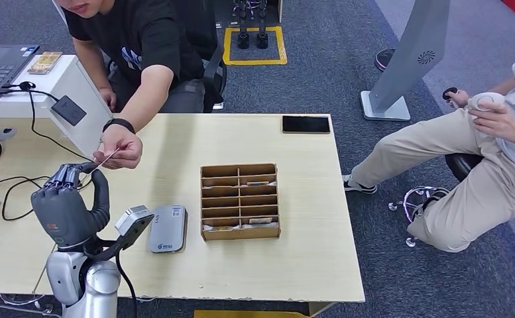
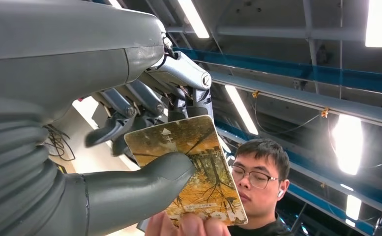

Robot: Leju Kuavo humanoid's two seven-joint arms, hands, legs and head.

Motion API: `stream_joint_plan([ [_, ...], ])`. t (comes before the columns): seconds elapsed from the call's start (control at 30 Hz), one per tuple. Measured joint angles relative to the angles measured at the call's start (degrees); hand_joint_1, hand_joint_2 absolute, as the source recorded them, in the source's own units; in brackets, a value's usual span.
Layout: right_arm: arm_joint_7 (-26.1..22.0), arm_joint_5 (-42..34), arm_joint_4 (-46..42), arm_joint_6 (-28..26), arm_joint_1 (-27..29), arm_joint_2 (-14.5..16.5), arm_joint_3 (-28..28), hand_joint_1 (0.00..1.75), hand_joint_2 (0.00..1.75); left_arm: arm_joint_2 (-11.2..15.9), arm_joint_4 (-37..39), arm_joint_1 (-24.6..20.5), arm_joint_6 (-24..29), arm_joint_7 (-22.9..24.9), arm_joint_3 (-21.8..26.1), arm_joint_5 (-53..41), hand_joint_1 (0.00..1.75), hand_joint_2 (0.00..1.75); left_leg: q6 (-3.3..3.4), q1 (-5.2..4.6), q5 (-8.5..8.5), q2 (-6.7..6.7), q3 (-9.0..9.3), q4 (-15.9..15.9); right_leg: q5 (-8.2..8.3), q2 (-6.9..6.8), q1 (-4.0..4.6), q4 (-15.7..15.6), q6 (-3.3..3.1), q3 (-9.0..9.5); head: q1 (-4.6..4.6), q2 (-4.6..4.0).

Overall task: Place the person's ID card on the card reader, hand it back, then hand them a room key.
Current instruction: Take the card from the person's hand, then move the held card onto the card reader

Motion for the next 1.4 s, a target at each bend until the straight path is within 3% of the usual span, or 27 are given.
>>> stream_joint_plan([
  [0.67,0.0,0.2,-0.1,0.0,0.0,0.0,0.0,0.00,1.75,0.0,0.0,0.0,0.0,-0.6,0.0,1.2,1.75,1.75,0.00,0.00,0.00,0.00,0.00,0.0,0.00,0.00,0.00,0.0,0.00,0.01,-0.01,0.00],
  [1.13,0.0,2.3,0.9,0.0,-0.4,0.0,0.1,0.00,1.75,0.0,1.2,0.5,0.0,1.4,0.1,-12.9,1.75,1.75,0.00,0.00,0.00,-0.02,-0.03,0.0,0.00,-0.05,0.00,0.0,0.00,0.05,0.01,0.00],
  [1.4,0.0,3.3,1.3,0.0,-0.5,0.0,0.2,0.00,1.75,0.0,3.8,1.2,0.0,3.3,2.3,-14.6,1.75,1.75,0.00,0.00,0.00,-0.02,-0.03,0.0,0.00,-0.04,0.00,0.0,0.00,0.04,0.00,0.00],
])
